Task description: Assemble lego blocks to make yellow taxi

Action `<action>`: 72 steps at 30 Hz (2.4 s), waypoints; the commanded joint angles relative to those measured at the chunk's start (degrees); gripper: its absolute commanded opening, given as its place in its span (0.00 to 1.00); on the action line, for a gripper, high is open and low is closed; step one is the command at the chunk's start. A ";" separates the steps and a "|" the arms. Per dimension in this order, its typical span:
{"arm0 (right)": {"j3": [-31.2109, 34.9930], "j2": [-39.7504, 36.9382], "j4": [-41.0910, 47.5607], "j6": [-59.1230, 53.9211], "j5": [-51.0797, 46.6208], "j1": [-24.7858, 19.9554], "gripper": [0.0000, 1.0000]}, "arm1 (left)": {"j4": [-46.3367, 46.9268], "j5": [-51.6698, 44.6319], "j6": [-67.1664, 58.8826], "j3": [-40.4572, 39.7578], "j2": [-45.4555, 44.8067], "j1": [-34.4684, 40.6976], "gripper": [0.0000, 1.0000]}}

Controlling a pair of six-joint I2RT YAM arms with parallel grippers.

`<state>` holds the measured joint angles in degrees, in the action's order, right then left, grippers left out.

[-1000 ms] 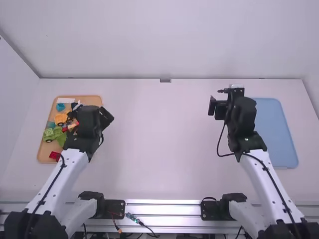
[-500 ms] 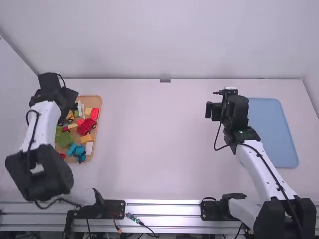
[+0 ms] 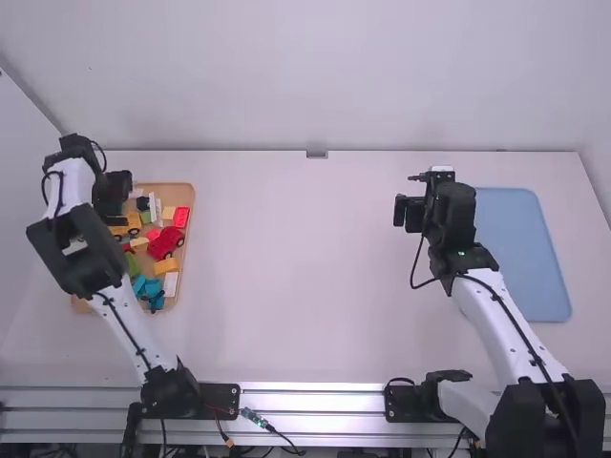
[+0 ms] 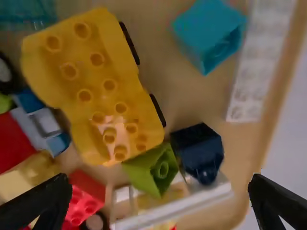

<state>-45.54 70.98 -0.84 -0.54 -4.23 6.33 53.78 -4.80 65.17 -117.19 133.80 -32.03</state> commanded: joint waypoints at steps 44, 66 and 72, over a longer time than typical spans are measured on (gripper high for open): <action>-1.05 0.03 -0.24 0.24 -0.13 0.11 0.99 | 6.40 3.09 9.58 -4.90 3.23 -1.44 0.47; -1.05 -0.84 -0.31 0.26 3.30 0.13 0.99 | 31.14 13.12 -24.80 -33.86 2.49 14.75 0.02; -1.05 -2.37 1.88 0.28 2.56 0.07 0.99 | 29.52 22.98 -24.10 -33.01 0.02 30.36 0.02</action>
<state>-45.54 70.57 1.04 -0.25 -1.30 6.33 83.40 13.06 42.13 -150.10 136.92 -5.96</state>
